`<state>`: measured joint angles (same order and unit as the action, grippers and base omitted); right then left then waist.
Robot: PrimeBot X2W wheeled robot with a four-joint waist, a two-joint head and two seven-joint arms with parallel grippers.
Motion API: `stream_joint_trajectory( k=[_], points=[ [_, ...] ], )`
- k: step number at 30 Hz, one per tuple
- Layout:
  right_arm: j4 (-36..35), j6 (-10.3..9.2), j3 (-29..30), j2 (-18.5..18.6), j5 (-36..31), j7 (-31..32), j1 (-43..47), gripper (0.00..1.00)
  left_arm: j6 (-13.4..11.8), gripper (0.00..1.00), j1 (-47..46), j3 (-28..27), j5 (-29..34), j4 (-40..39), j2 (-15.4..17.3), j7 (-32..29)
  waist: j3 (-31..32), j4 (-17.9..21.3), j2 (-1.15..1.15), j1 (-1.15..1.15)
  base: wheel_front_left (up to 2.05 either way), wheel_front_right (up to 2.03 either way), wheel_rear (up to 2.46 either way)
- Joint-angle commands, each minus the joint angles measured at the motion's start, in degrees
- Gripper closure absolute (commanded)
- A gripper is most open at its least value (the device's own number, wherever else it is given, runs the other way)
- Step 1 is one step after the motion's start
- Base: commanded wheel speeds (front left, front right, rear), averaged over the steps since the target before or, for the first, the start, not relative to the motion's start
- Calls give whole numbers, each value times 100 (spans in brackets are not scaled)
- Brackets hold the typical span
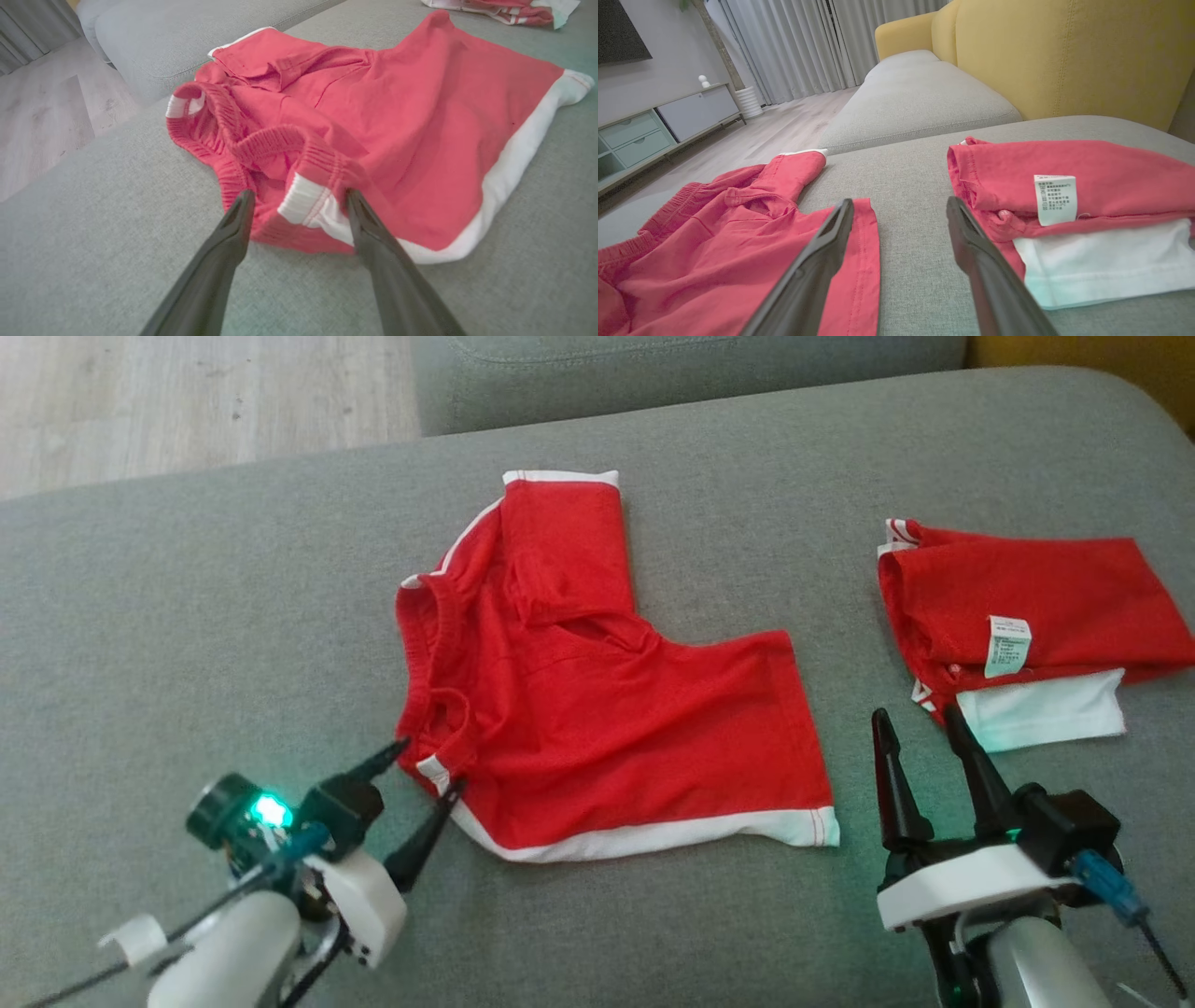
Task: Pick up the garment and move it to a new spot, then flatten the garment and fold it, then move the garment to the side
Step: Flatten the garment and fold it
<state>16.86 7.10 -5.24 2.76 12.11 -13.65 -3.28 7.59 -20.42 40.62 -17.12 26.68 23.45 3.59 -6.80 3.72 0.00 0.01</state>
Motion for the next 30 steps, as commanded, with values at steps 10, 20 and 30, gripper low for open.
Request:
stream_joint_trajectory(
  k=[10,20,30],
  points=[
    [-61,39,-150,12,36,-51,-292,0,-10,0,-810,555,-691,35,592,-166,-84,99,0,-1,0,0,0],
    [81,39,-416,12,-51,248,-314,0,-10,100,-1075,883,-1720,59,773,-201,-88,146,0,-1,0,0,0],
    [283,39,-978,84,28,1182,-57,0,-11,100,-1104,963,-1969,150,839,72,-38,210,0,-1,0,0,0]
  ],
)
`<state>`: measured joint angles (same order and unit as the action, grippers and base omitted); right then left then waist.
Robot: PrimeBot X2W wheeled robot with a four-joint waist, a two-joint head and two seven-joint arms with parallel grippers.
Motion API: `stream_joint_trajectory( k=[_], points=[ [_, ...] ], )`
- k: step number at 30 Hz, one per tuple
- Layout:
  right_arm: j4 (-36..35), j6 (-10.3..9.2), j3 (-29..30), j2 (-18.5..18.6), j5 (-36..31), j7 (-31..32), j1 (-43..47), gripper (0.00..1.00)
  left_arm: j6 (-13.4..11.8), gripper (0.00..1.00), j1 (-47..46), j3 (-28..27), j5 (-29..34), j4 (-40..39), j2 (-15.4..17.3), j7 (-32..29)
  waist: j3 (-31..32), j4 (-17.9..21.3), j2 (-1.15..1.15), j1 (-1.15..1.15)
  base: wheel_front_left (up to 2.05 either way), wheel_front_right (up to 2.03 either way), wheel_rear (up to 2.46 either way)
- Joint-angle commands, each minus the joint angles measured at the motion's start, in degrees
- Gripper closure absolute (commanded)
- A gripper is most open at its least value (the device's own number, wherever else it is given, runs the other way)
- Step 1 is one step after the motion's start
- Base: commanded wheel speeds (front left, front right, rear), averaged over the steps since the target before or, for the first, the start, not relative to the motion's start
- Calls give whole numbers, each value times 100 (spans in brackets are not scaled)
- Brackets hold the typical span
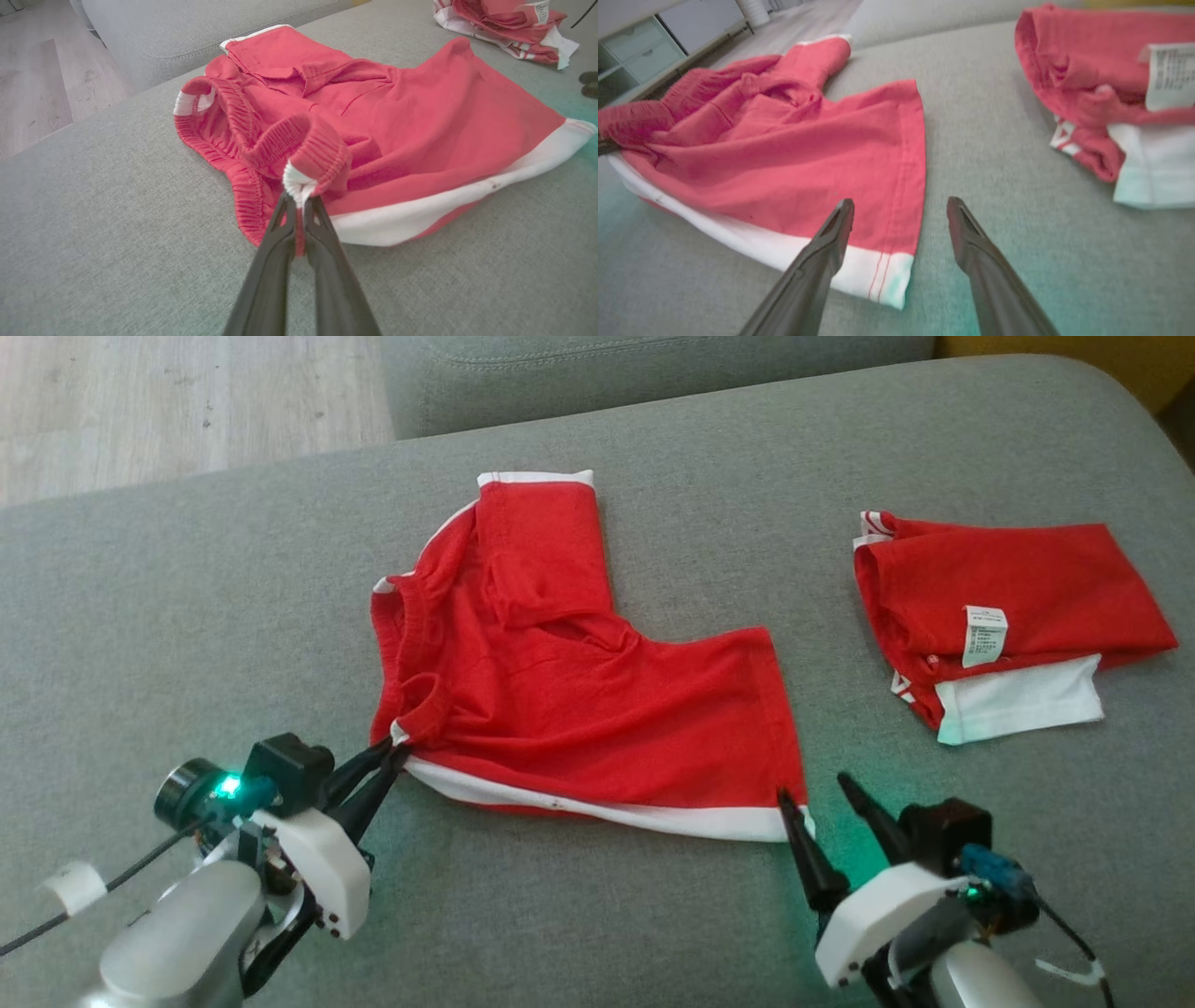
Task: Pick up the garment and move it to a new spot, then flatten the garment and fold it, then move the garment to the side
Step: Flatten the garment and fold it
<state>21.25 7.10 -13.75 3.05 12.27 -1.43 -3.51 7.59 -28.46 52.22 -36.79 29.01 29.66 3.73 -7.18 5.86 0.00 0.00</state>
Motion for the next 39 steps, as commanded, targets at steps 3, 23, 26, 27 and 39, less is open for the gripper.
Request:
stream_joint_trajectory(
  k=[3,23,26,27,39],
  points=[
    [-91,39,-193,72,118,239,18,0,-21,100,-284,-172,4,-74,171,116,6,-31,0,0,0,0,0],
    [85,39,-585,95,666,745,-7,45,-34,100,-300,-53,11,1,68,276,83,-176,0,0,0,0,0],
    [44,39,-615,128,650,609,-54,100,-45,100,-298,-45,3,9,75,277,89,-174,0,0,0,0,0],
    [25,39,-618,138,637,555,-70,100,-49,100,-293,-42,-1,11,79,278,94,-171,0,0,0,0,0],
    [-737,39,-381,379,573,-106,-475,100,-231,100,-348,-339,-211,-273,136,613,180,-146,0,0,0,0,0]
  ],
)
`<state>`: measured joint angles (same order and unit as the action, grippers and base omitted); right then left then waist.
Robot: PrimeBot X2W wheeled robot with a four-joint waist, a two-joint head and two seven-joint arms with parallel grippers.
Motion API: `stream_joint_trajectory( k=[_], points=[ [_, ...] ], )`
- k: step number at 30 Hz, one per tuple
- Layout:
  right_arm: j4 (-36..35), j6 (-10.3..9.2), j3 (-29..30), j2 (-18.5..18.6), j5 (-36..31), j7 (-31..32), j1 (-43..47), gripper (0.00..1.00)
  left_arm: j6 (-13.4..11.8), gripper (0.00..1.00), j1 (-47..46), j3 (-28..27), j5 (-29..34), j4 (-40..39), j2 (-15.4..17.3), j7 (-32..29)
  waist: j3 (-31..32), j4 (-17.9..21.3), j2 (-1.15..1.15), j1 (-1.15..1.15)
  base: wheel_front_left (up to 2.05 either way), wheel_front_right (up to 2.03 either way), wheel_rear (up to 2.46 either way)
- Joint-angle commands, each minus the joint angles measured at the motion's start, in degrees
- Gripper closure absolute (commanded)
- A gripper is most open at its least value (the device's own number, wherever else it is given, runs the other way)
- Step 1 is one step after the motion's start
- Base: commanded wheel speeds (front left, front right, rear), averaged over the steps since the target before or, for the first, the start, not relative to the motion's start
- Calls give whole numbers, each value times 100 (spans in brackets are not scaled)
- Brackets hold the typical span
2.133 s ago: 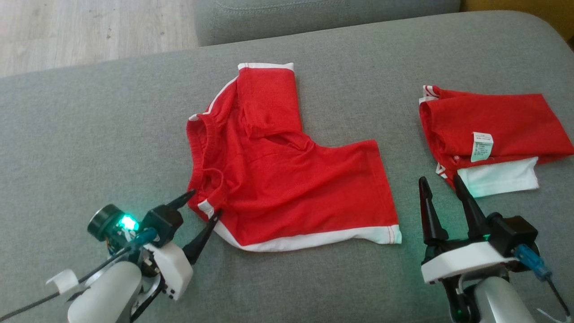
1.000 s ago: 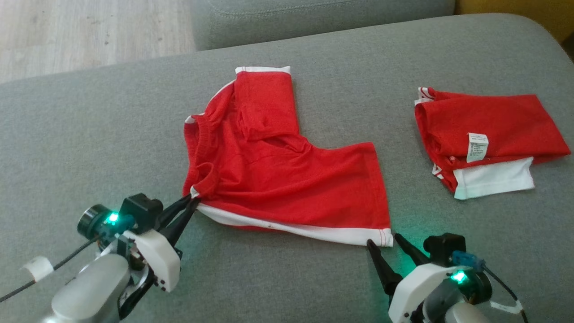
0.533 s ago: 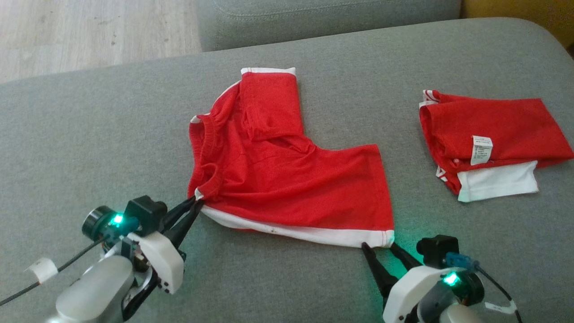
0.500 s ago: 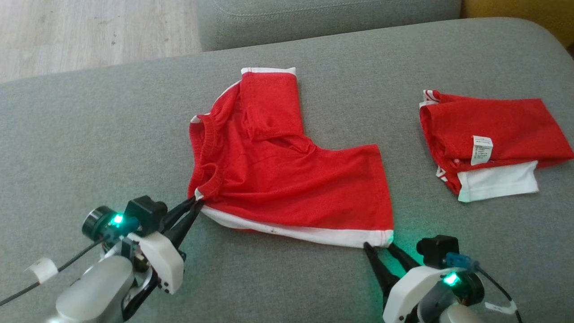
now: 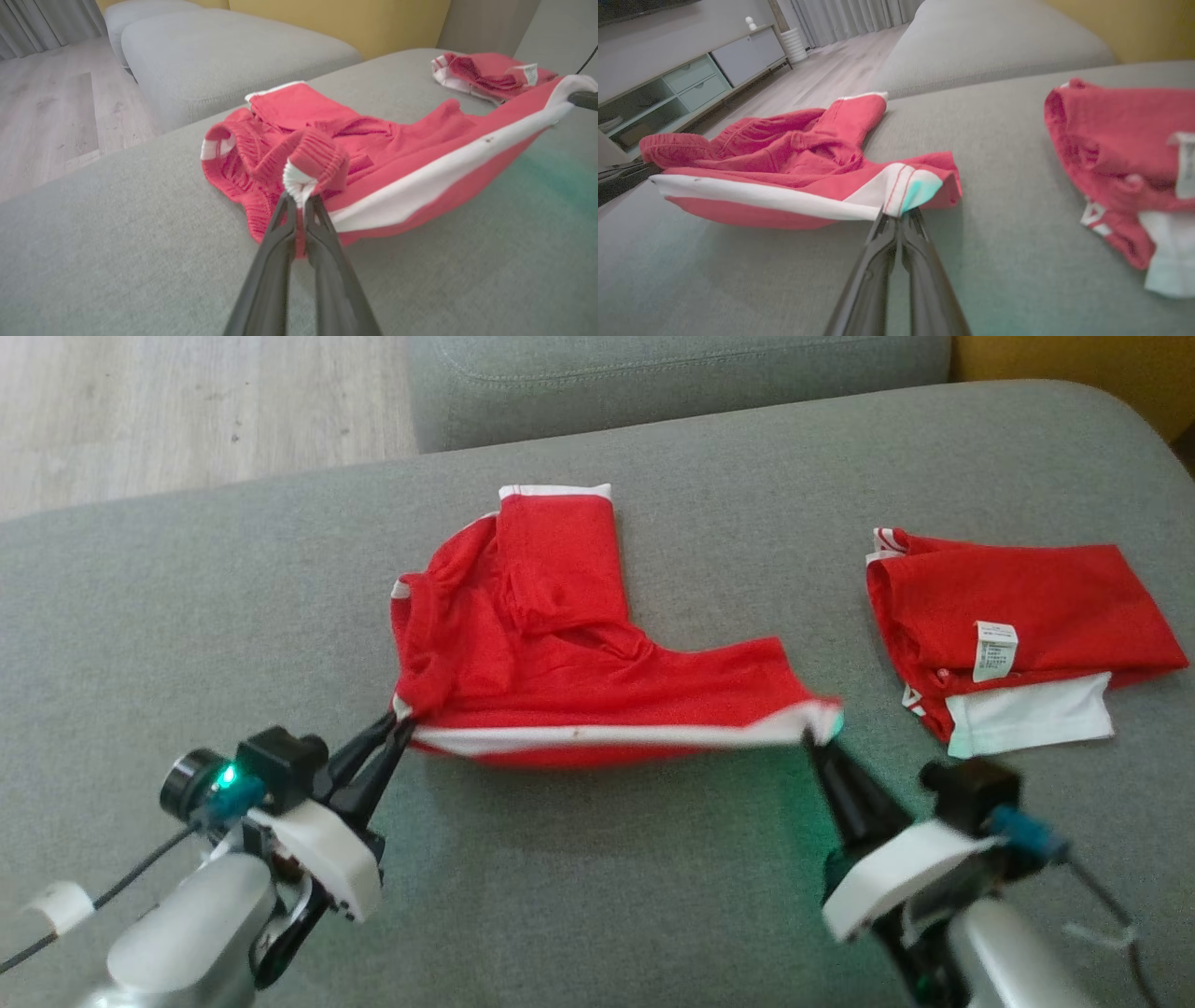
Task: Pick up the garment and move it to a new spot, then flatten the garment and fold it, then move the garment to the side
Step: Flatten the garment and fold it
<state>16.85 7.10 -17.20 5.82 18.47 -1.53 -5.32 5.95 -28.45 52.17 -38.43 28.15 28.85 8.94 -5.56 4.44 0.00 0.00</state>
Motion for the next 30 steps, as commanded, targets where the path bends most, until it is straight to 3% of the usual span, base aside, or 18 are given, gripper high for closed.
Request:
stream_joint_trajectory(
  k=[1,8,19,25,30],
  points=[
    [-395,39,15,154,-47,-116,-361,100,-99,100,-373,-383,-74,-256,220,122,31,-7,0,0,0,0,0],
    [-985,39,276,554,40,-59,-935,100,-301,100,-571,-773,-318,-762,202,273,159,-25,0,0,0,0,0],
    [-1663,39,295,1254,97,164,-2379,100,-911,100,-1196,-1512,-668,-1807,53,315,523,-66,0,0,0,0,0],
    [-1823,39,254,1314,81,368,-2754,100,-1298,100,-1244,-1763,-773,-2283,25,288,697,-100,0,0,0,0,0],
    [-2090,39,377,1238,106,755,-2494,100,-1623,100,-1017,-1876,-918,-2773,53,149,793,-232,0,0,0,0,0]
  ],
)
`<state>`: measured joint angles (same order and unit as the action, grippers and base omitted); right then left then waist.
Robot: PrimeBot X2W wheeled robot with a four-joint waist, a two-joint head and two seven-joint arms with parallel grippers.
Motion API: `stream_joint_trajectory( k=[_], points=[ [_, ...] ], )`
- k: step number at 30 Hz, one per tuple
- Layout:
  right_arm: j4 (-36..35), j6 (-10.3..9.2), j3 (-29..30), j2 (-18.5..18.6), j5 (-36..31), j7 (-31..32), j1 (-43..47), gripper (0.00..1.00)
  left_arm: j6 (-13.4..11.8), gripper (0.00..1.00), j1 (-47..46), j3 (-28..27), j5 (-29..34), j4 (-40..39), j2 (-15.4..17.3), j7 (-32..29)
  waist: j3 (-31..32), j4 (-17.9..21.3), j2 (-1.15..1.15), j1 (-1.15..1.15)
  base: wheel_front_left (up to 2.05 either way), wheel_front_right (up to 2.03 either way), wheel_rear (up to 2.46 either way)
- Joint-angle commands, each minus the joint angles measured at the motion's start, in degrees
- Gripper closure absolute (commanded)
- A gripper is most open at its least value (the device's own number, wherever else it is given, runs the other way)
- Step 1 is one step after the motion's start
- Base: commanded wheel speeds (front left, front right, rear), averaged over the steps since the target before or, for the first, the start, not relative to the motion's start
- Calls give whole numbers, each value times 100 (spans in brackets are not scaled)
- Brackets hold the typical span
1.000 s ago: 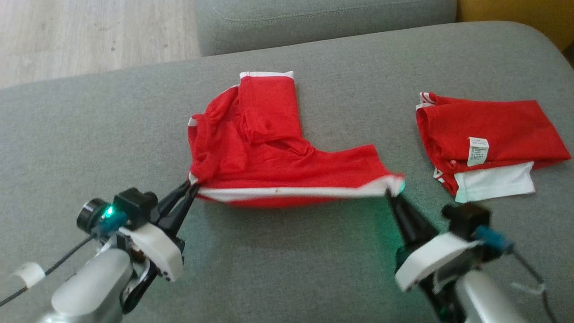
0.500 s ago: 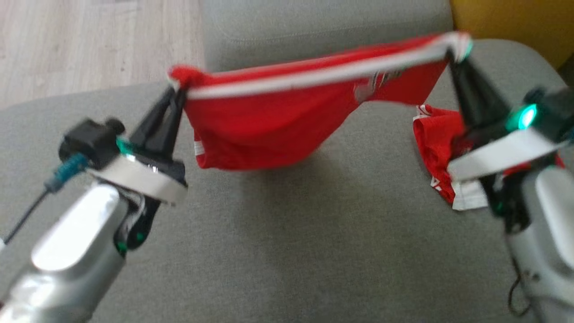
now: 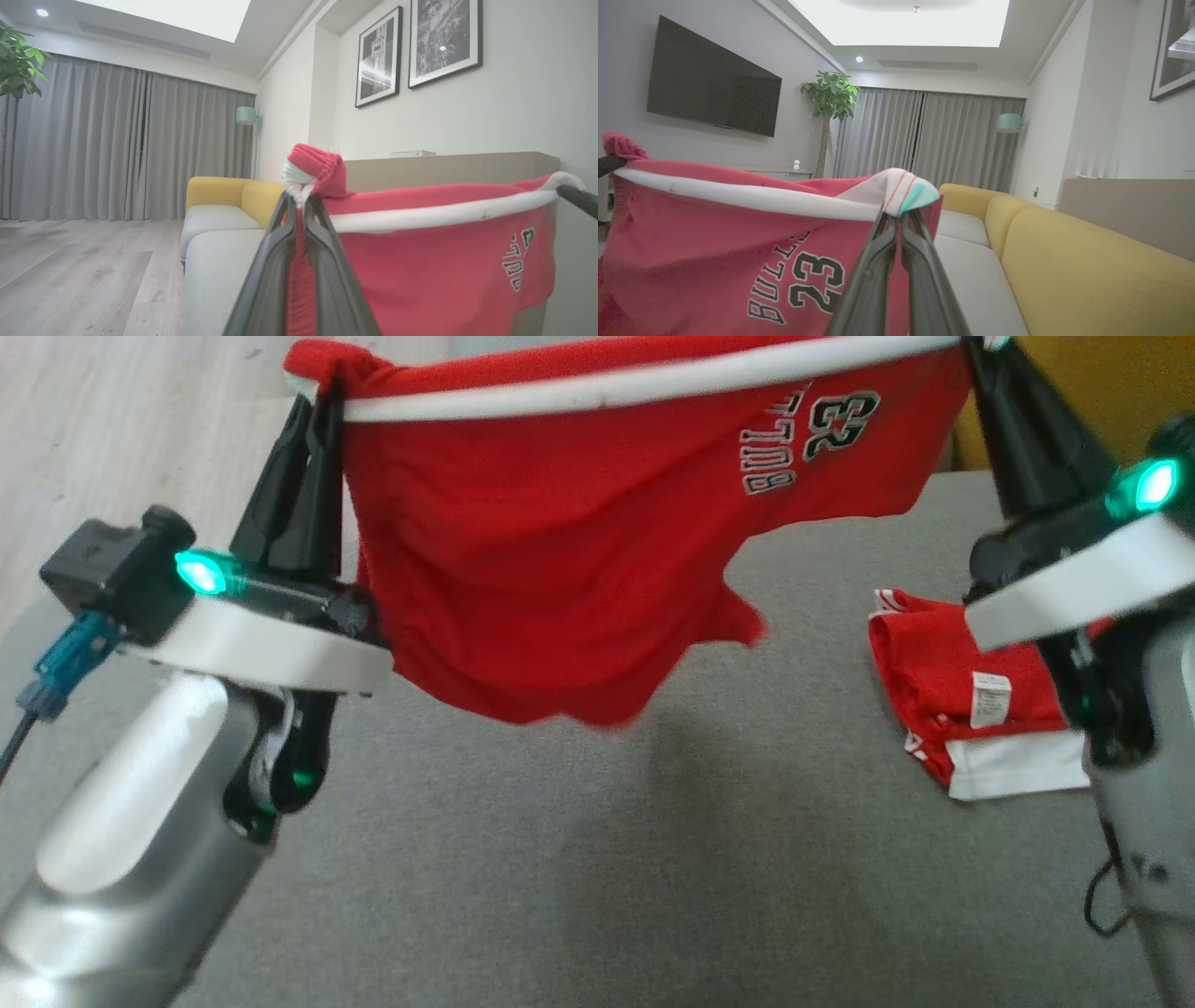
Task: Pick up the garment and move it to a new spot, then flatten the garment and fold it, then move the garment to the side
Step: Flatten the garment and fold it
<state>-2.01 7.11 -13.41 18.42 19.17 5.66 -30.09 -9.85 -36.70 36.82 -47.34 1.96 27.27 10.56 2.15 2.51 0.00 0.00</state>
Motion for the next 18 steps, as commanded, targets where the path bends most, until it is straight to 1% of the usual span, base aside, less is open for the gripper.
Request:
stream_joint_trajectory(
  k=[1,6,10,13,16,17,18],
  points=[
    [-288,37,10,-25,40,128,81,100,-112,100,-133,-357,-57,-268,220,-52,30,-73,0,0,0,0,0],
    [-691,37,116,-32,73,583,505,100,-346,100,48,-372,-111,-769,344,-274,-25,-220,0,0,0,0,0],
    [-832,37,175,-31,46,807,423,100,-392,100,-81,-359,-50,-862,459,-444,-231,-270,0,0,0,0,0],
    [-733,37,216,-94,58,931,50,100,-264,100,-378,-383,-97,-686,463,-569,-582,-271,0,0,0,0,0],
    [-400,37,164,-167,55,953,-594,100,-26,100,-886,-451,-141,-220,426,-636,-1045,-233,0,0,0,0,0],
    [-400,37,164,-167,55,953,-594,100,-26,100,-886,-451,-141,-220,426,-636,-1045,-233,0,0,0,0,0],
    [3,37,68,-226,59,882,-1161,100,192,100,-1347,-477,-82,267,412,-624,-1352,-181,0,0,0,0,0]
  ],
)
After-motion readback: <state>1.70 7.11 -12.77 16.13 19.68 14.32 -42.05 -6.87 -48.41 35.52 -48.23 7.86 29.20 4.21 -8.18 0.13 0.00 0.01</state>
